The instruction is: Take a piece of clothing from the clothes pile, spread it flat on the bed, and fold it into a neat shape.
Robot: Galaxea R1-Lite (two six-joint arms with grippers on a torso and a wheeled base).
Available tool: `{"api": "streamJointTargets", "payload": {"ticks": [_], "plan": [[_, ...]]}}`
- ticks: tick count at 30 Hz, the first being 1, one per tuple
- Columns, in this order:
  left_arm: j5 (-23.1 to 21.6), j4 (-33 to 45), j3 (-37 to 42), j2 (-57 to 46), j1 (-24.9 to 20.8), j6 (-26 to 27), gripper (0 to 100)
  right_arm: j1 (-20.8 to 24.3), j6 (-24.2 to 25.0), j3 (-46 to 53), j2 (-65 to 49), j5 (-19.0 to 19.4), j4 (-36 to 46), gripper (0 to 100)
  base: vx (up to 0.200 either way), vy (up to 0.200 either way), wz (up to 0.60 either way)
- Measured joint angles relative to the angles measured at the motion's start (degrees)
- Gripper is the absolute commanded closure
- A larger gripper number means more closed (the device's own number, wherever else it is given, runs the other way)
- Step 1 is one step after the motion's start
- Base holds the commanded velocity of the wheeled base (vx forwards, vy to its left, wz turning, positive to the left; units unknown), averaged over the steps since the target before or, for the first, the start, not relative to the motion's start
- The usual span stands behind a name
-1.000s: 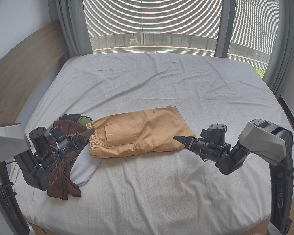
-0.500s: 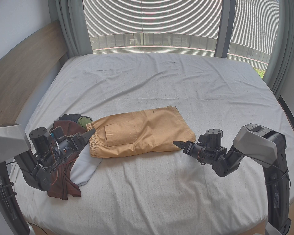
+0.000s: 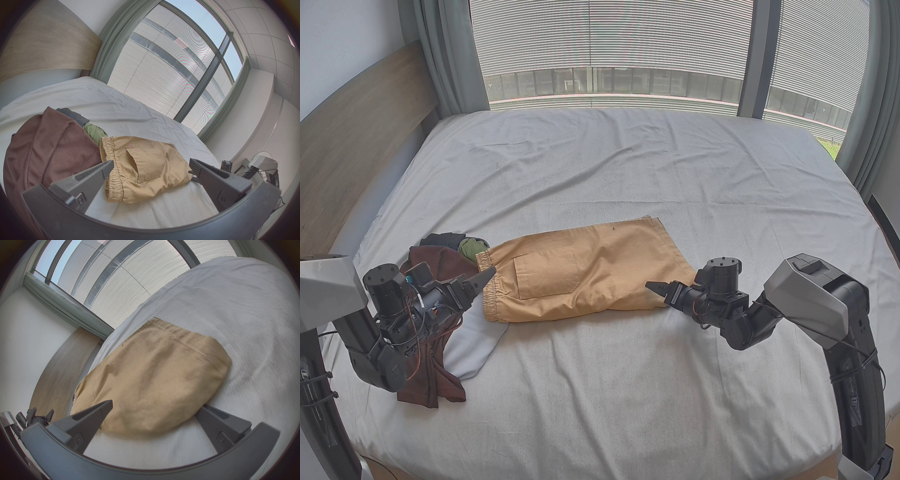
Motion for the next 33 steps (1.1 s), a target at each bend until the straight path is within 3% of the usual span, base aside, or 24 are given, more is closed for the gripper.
{"api": "streamJointTargets", "payload": {"ticks": [9, 22, 23, 33], "plan": [[0.0, -0.1, -0.1, 0.4, 0.1, 0.0, 0, 0.6, 2.0, -11.7, 4.7, -1.5, 3.4, 0, 0.0, 0.0, 0.0], [0.1, -0.1, -0.4, 0.8, 0.2, -0.1, 0, 1.3, 3.4, -14.6, 7.2, -1.6, 3.0, 0, 0.0, 0.0, 0.0], [0.1, -0.1, -0.5, 0.8, 0.2, -0.1, 0, 1.3, 3.4, -14.6, 7.2, -1.6, 3.0, 100, 0.0, 0.0, 0.0], [0.2, -0.1, -0.5, 1.1, 0.3, -0.2, 0, 1.5, 3.8, -12.5, 7.3, -1.6, 1.2, 100, 0.0, 0.0, 0.0]]}}
